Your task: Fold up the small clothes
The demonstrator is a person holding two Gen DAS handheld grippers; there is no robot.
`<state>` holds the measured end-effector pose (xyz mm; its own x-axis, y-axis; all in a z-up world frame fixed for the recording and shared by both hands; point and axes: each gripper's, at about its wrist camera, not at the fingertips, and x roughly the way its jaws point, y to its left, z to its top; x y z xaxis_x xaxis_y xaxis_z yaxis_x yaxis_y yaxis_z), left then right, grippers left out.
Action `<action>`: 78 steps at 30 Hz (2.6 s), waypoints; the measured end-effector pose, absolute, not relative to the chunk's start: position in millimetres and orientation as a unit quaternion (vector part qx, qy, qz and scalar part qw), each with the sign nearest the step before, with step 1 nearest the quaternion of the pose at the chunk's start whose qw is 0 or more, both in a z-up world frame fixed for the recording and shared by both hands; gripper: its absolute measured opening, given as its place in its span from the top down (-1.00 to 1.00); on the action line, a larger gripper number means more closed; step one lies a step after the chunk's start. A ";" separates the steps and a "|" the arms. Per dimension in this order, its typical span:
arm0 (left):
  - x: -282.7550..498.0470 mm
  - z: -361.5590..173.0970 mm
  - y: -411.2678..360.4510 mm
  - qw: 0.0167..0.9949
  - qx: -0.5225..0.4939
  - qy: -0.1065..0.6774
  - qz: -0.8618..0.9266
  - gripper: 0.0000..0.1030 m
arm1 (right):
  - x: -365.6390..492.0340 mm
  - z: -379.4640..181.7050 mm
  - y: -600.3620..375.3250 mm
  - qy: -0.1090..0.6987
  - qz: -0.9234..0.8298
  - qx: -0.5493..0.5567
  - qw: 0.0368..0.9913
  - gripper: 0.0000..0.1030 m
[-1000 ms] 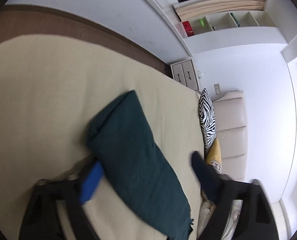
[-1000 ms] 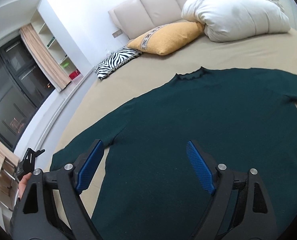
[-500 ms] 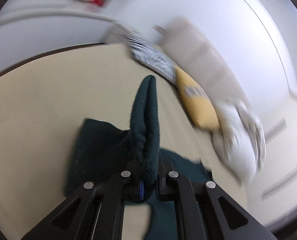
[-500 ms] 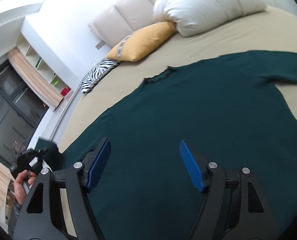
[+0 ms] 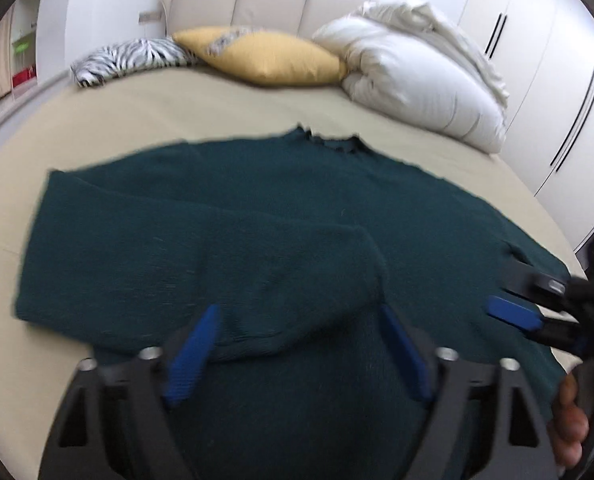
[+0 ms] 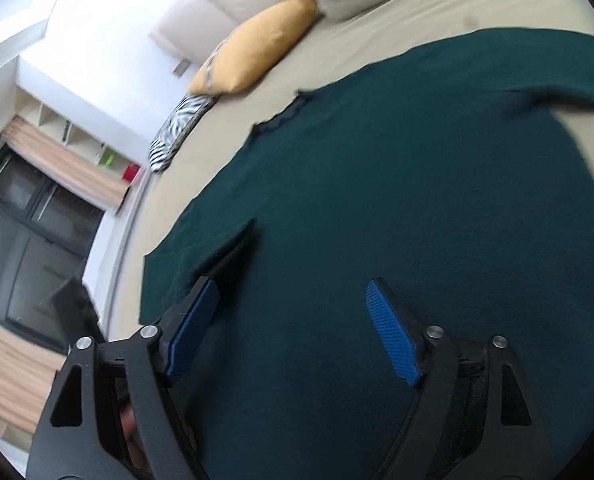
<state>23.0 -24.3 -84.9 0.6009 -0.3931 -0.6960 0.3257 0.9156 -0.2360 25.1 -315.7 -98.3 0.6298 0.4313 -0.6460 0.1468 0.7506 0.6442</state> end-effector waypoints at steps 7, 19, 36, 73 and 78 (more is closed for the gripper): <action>58.4 -67.4 62.8 0.895 -0.127 0.393 -0.170 -0.74 | 100.0 -120.1 -249.2 0.481 0.142 0.320 0.804 -0.49; 104.2 -68.6 139.9 0.886 -0.233 0.386 -0.109 -0.58 | 150.2 -96.6 -238.6 0.472 0.106 0.217 0.848 0.88; 241.2 -108.4 80.1 0.857 -0.136 0.489 -0.090 0.17 | 139.3 -99.2 -355.8 0.455 0.037 0.207 0.865 0.88; 251.7 -123.1 73.3 0.880 -0.118 0.453 -0.073 0.76 | 158.7 -128.2 -385.1 0.456 0.005 0.231 0.860 0.85; 250.0 -123.8 73.7 0.881 -0.118 0.452 -0.072 0.76 | 162.6 -115.9 -376.7 0.450 0.003 0.195 0.871 0.85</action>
<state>250.0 73.7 -123.8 0.5818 -0.2339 -0.7790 0.0212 0.9618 -0.2729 162.6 -376.7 -115.9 0.5954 0.1806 -0.7828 0.1710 0.9236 0.3432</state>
